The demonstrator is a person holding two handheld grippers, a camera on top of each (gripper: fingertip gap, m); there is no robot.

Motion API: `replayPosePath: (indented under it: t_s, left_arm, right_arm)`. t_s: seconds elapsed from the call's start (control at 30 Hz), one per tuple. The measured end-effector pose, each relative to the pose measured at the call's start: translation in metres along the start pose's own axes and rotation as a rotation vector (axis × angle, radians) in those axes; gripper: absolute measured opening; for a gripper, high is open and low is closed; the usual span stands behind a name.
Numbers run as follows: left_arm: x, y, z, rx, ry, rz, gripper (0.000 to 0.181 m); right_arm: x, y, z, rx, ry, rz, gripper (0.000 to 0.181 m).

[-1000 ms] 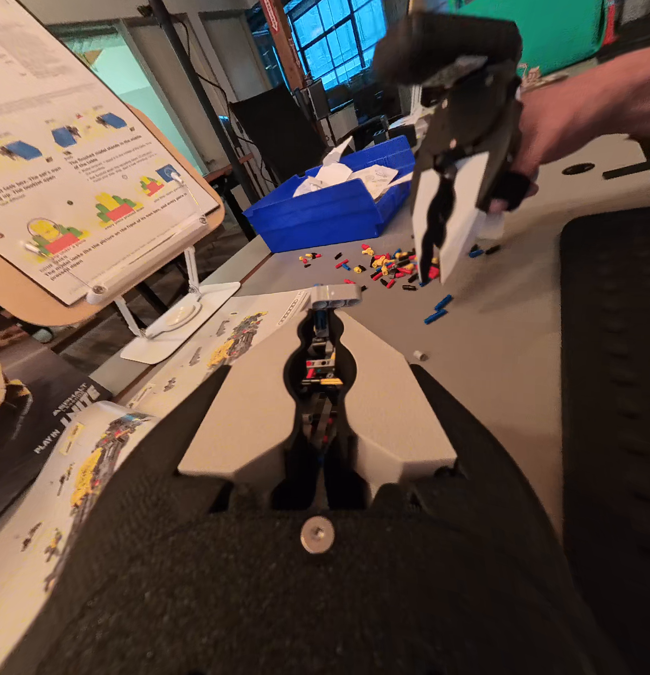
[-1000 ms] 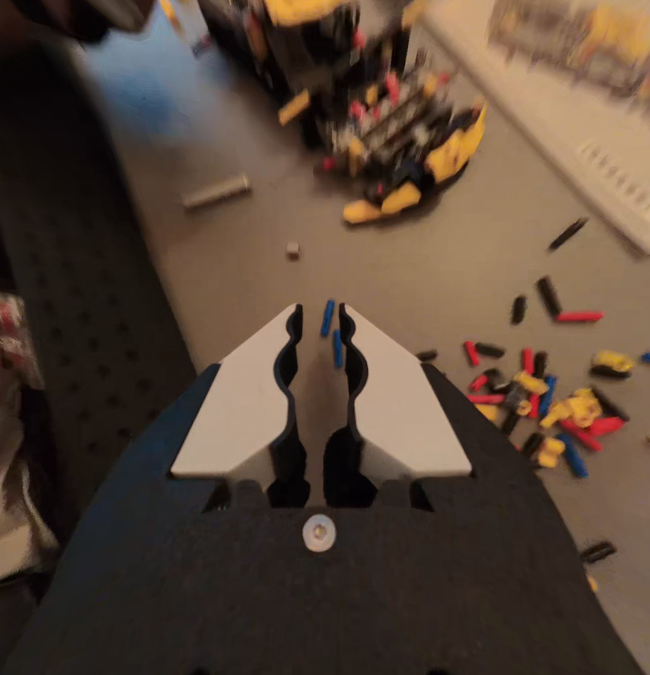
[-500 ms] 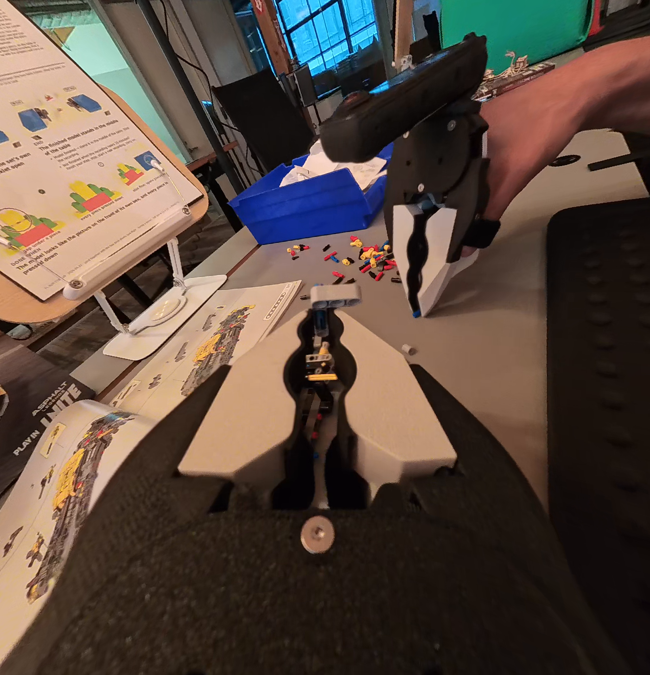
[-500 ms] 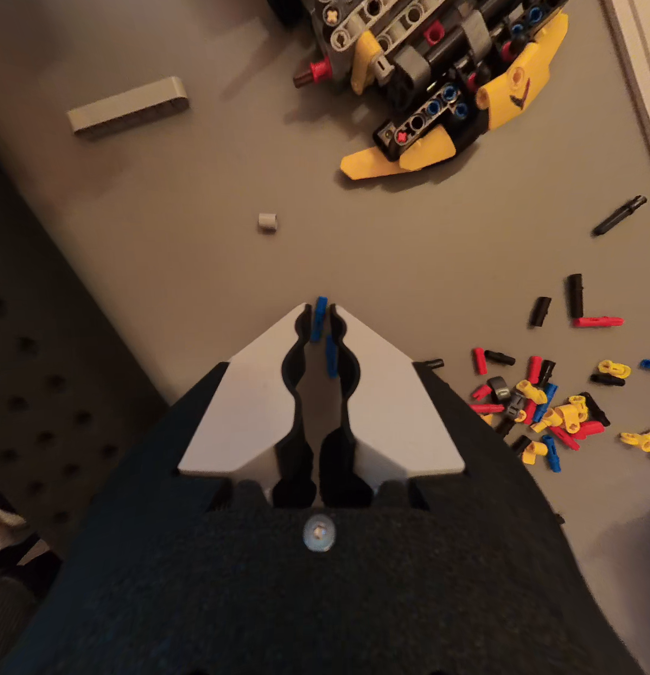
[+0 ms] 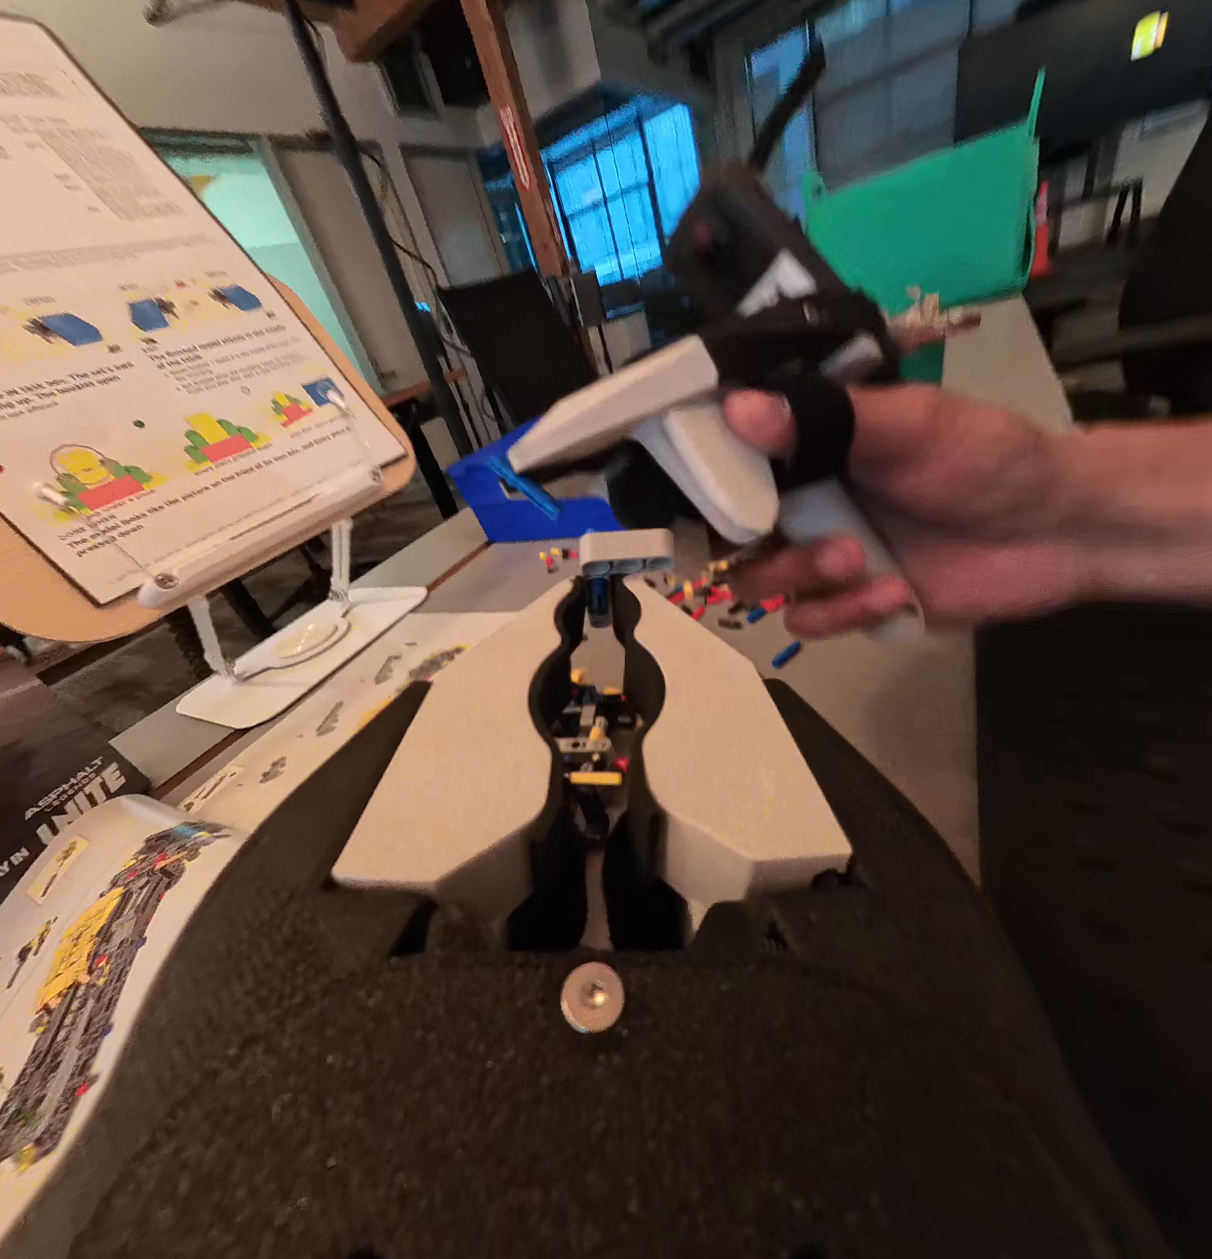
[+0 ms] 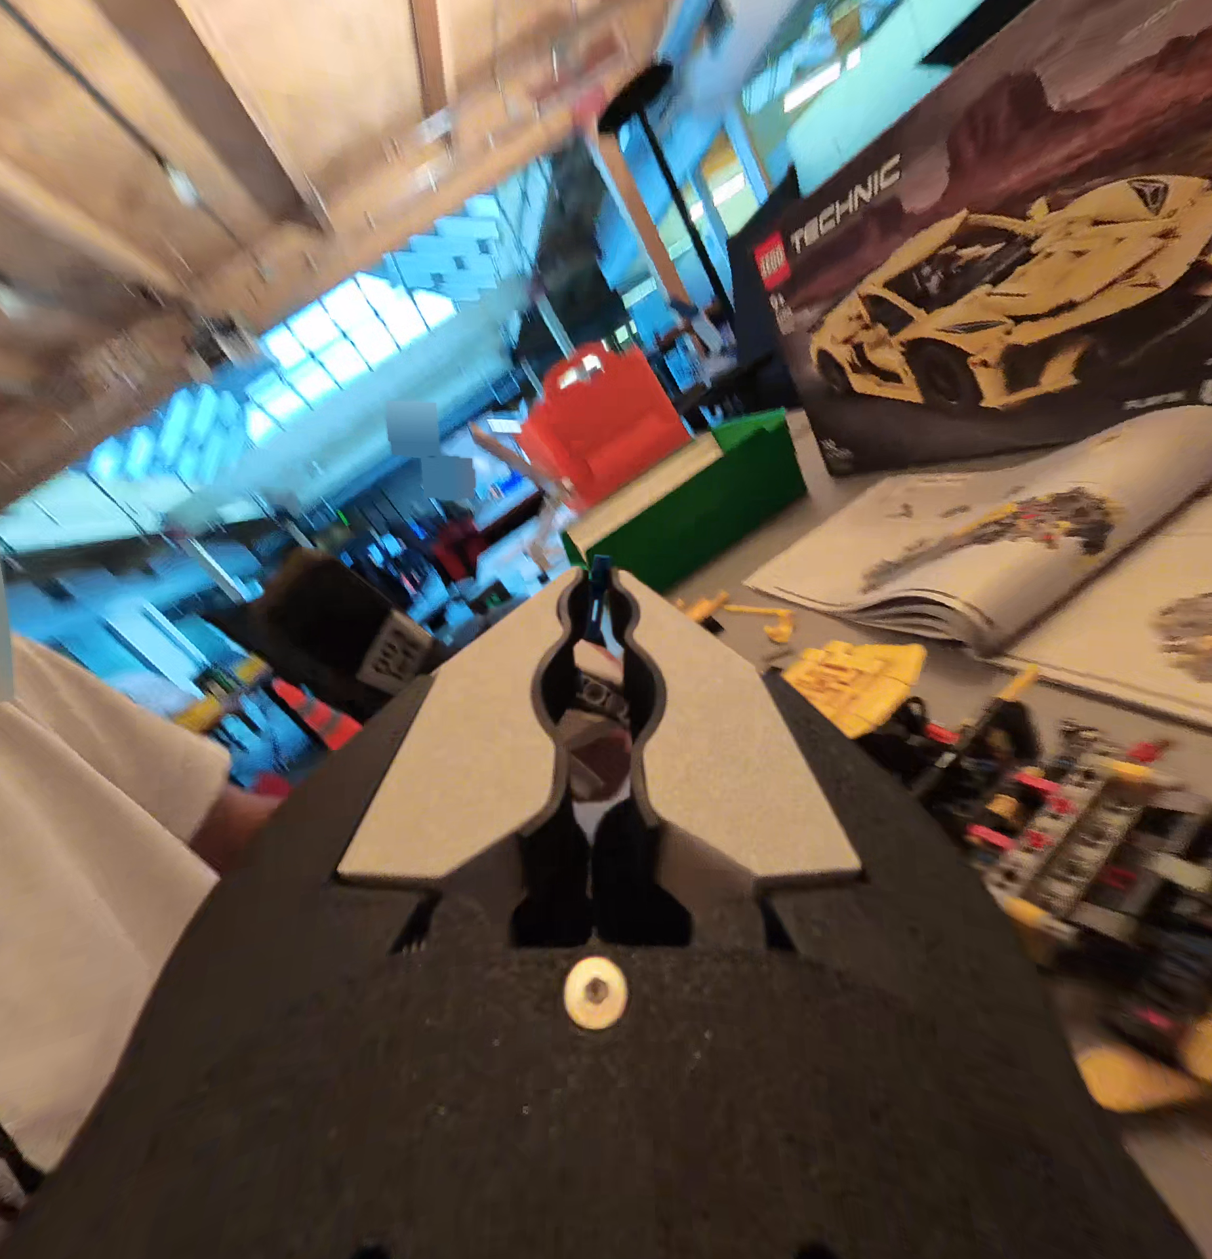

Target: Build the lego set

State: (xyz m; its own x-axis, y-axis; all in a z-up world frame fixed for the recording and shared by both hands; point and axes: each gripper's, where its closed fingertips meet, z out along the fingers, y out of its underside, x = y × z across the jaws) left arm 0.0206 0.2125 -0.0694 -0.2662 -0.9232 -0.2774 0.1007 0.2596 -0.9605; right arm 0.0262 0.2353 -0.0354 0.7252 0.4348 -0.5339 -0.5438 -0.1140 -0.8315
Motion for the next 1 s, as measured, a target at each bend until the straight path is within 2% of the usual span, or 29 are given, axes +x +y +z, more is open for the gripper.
replayPosePath:
  t_s: [0.13,0.27,0.53,0.93,1.0]
  left_arm:
    - [-0.015,-0.026,-0.012,0.155,-0.03,-0.121,0.007]
    - [-0.021,-0.036,-0.019,0.226,-0.015,-0.202,0.007]
    - [-0.019,-0.041,-0.021,0.248,0.007,-0.219,0.007]
    - [-0.028,-0.04,-0.024,0.253,-0.013,-0.255,0.007]
    - [-0.025,-0.039,-0.023,0.246,-0.005,-0.243,0.007]
  right_arm:
    - [-0.009,-0.008,0.005,0.195,-0.022,0.085,0.004]
    - [-0.019,-0.007,0.015,0.224,0.0,0.003,0.004]
    - [-0.025,-0.001,0.024,0.181,-0.017,-0.032,0.004]
    - [-0.018,-0.01,0.01,0.197,-0.005,-0.012,0.007]
    - [-0.017,-0.014,0.011,0.224,-0.001,-0.008,0.004]
